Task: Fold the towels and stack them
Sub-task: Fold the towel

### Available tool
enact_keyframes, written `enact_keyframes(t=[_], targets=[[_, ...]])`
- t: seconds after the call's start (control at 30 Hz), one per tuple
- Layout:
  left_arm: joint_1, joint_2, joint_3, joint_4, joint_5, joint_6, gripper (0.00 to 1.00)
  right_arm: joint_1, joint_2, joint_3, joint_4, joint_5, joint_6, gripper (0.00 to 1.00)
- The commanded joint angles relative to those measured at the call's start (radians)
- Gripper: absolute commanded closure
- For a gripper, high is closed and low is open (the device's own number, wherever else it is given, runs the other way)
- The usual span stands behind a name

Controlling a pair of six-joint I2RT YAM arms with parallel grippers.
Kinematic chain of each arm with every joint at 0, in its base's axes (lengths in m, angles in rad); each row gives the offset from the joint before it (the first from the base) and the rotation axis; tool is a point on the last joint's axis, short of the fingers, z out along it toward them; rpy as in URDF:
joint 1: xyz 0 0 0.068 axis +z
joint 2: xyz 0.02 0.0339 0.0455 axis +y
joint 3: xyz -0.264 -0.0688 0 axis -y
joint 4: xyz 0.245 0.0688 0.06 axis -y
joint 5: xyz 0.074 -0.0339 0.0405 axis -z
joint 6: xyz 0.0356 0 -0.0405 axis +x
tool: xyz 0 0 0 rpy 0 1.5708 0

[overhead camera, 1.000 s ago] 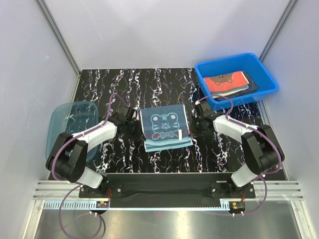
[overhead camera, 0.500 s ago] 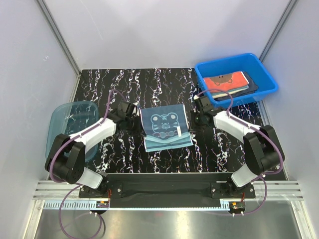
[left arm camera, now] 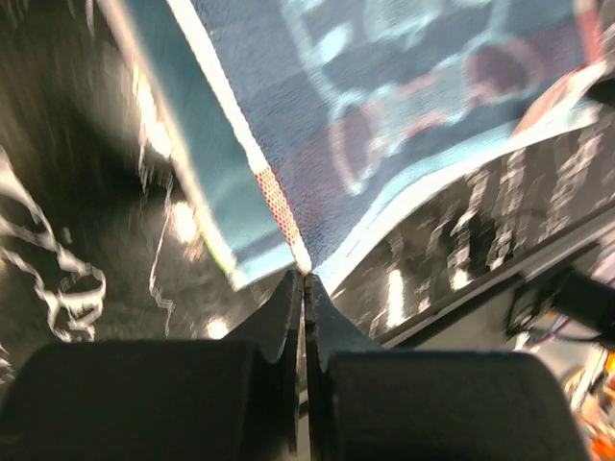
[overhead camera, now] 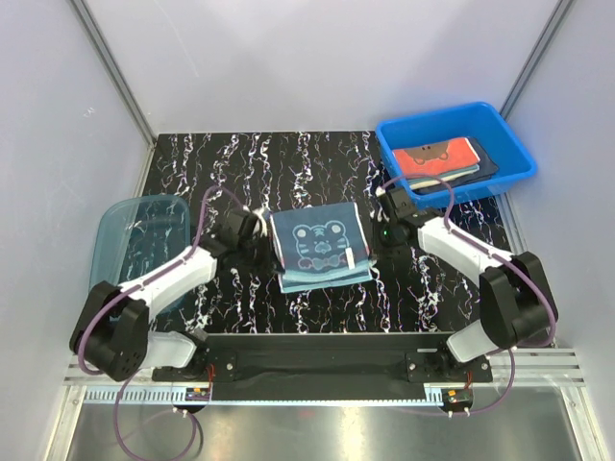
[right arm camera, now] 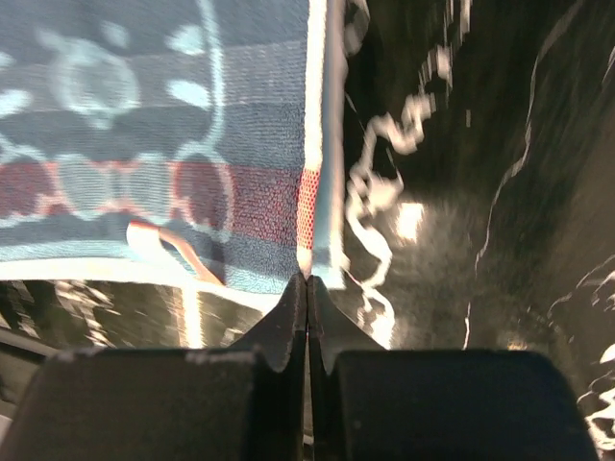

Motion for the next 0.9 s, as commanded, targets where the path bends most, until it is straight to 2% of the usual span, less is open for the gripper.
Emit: enact_keyframes(t=[0.0,0.23,0.63,0.67,0.7,0.73,0.77,0.8,0.87], targets=[[-0.007,0.022,-0.121,0.122,0.046,-0.060,1.00,0.009,-0.006,-0.094,0.048,-0.034,0.000,1.00],[-0.012,0.057,-0.163,0.140,0.003,-0.045,1.00,0.009,0.046,-0.145,0.140,-0.034,0.019,1.00],[-0.012,0.063,-0.155,0.111,0.017,-0.028,1.00,0.009,0.029,-0.124,0.085,-0.005,0.020,1.00],[-0.015,0.060,-0.158,0.108,0.012,-0.030,0.97,0.007,0.031,-0.130,0.088,-0.008,0.025,0.97],[-0.015,0.057,-0.161,0.110,0.012,-0.028,0.93,0.009,0.028,-0.138,0.092,-0.004,0.038,0.88],[-0.014,0.056,-0.161,0.108,0.023,-0.027,0.81,0.009,0.022,-0.148,0.094,-0.002,0.045,0.84],[-0.015,0.048,-0.150,0.089,0.027,-0.008,0.76,0.009,0.014,-0.150,0.091,-0.002,0.046,0.82],[-0.015,0.047,-0.134,0.069,0.032,0.007,0.74,0.009,0.006,-0.148,0.080,-0.002,0.048,0.81],[-0.015,0.045,-0.036,-0.019,0.020,0.071,0.70,0.009,-0.018,-0.115,0.037,0.021,0.040,0.69]])
